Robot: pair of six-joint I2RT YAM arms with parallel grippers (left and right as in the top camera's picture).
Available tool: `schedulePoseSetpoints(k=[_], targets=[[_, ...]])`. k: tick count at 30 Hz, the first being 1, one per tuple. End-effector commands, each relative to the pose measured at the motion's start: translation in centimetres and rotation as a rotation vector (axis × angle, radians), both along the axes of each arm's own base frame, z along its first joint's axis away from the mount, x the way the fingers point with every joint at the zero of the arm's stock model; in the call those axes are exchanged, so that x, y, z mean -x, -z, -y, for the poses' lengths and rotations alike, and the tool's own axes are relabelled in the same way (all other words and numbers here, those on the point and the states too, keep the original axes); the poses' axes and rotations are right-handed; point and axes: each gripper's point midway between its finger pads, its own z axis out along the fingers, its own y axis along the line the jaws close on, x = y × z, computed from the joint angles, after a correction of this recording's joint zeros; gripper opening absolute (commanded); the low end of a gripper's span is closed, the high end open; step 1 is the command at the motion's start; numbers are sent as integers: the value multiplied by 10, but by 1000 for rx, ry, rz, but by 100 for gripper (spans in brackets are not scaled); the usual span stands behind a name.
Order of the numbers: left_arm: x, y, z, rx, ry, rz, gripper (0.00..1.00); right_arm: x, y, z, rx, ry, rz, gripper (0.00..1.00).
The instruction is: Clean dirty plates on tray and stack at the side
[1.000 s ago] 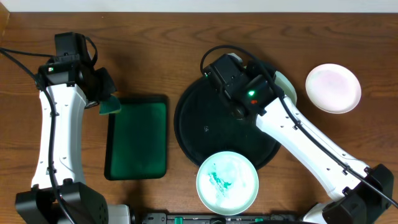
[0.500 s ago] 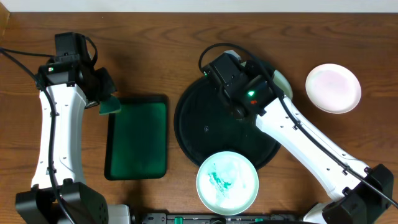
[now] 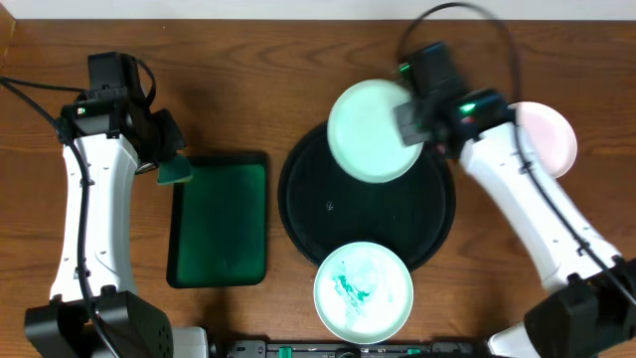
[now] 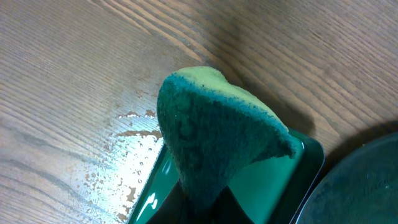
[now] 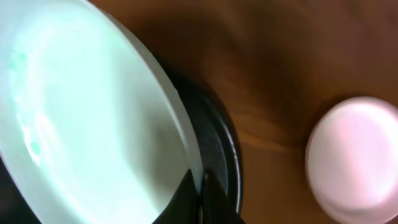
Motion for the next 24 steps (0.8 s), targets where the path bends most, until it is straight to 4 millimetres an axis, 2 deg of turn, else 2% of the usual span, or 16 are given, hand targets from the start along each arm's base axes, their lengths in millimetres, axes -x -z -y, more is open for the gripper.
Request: schedulePoseSetpoints(k=[1, 7, 9, 11, 15, 18, 24], targets=[[2, 4, -1, -6, -7, -15, 7, -12, -2, 33, -219, 203, -38, 2], [2, 4, -1, -6, -7, -15, 7, -14, 15, 134, -362, 472, -94, 2], [2, 4, -1, -6, -7, -14, 7, -7, 32, 168, -389, 574, -141, 2], [2, 4, -1, -6, -7, -14, 7, 1, 50, 192, -409, 644, -197, 2], [2, 4, -1, -7, -7, -13, 7, 14, 88, 224, -456, 739, -305, 2], [2, 4, -1, -7, -7, -13, 7, 18, 106, 239, -475, 782, -343, 2], [2, 5, -1, -6, -7, -14, 7, 20, 126, 274, -492, 864, -332, 2]])
